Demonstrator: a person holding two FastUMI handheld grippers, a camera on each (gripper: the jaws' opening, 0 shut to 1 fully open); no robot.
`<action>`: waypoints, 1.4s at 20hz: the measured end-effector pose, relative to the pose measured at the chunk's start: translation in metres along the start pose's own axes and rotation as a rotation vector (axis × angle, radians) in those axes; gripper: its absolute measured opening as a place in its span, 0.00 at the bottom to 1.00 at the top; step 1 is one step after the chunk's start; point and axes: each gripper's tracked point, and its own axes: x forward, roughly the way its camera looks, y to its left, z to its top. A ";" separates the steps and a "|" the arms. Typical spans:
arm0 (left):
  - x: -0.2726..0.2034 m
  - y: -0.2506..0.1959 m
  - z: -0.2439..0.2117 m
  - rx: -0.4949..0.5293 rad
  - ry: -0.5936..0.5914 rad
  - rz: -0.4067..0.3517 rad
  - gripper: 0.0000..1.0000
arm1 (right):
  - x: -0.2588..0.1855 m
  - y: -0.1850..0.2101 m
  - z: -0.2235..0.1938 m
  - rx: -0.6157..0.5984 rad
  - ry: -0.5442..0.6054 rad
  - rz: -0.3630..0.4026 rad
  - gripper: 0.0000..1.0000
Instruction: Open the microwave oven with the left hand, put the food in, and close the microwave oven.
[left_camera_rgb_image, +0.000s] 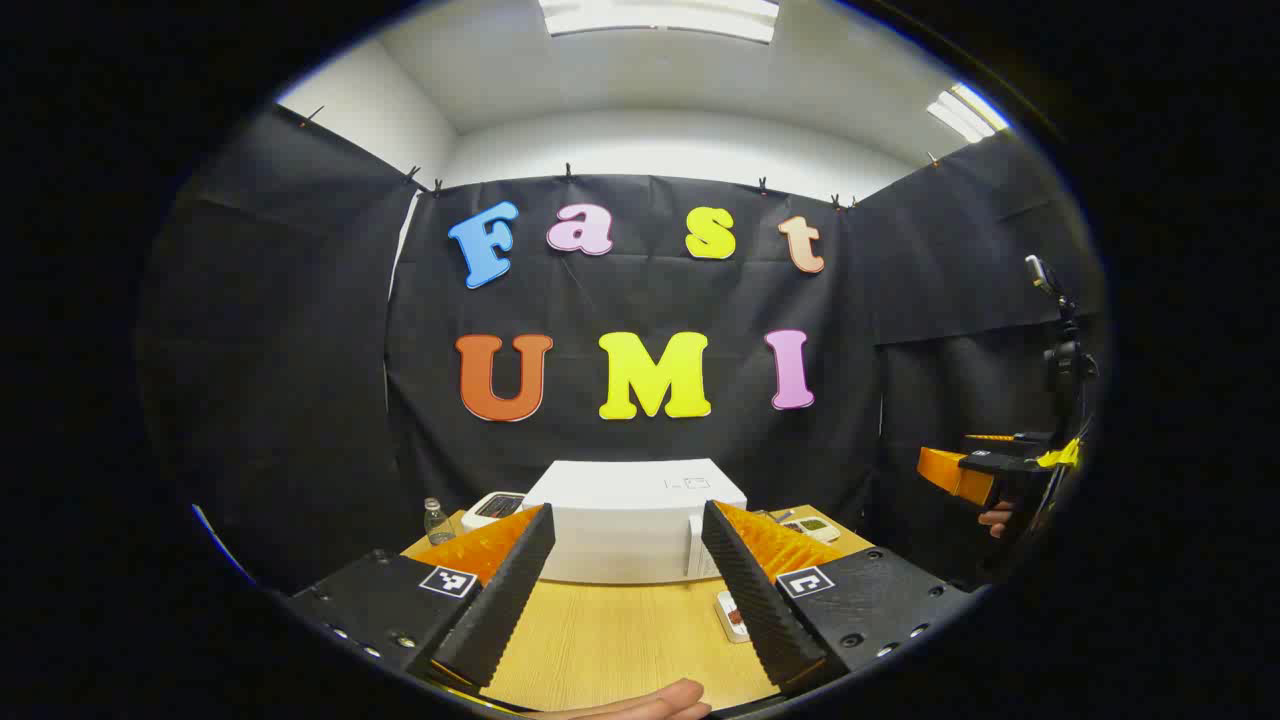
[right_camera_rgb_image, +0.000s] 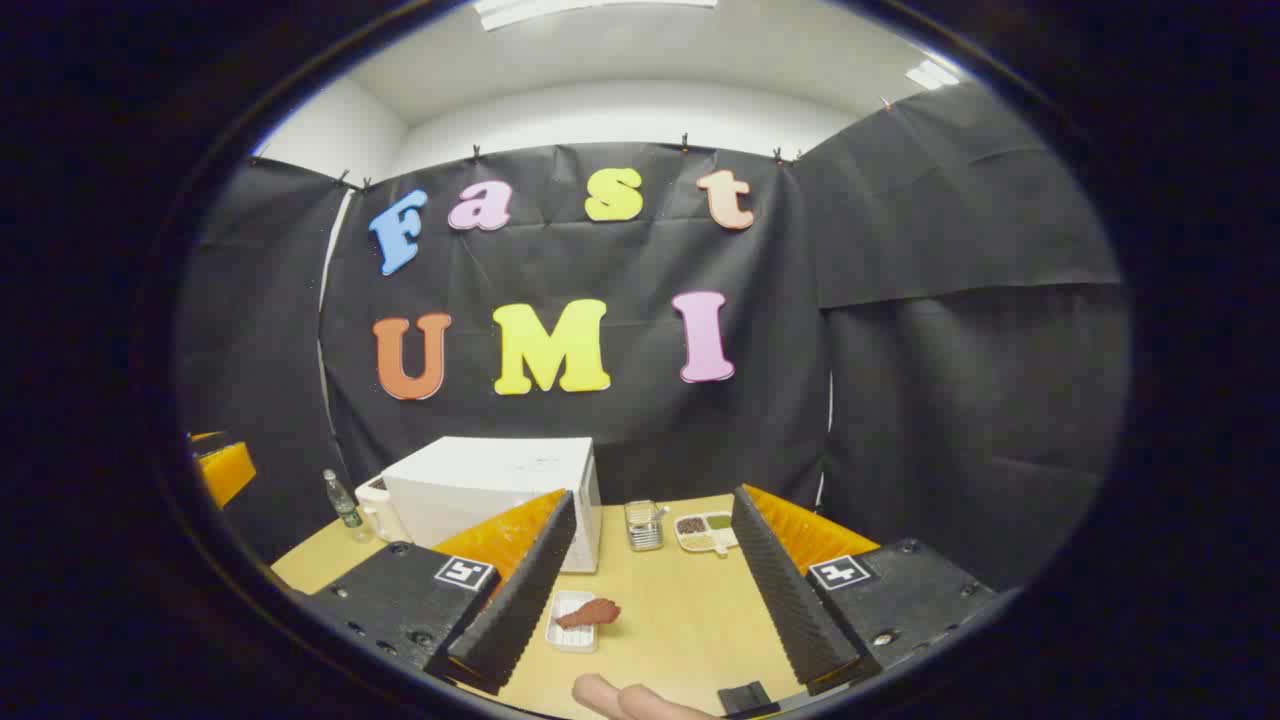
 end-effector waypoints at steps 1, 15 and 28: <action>0.000 -0.001 0.000 -0.005 0.004 -0.003 0.93 | 0.001 -0.003 0.003 -0.007 -0.010 -0.012 1.00; 0.010 -0.013 -0.027 -0.015 0.067 -0.037 0.93 | -0.016 -0.005 0.028 -0.106 -0.157 -0.051 0.92; 0.100 -0.036 -0.062 -0.061 0.039 -0.037 0.92 | 0.015 -0.016 -0.002 -0.079 -0.137 -0.022 0.99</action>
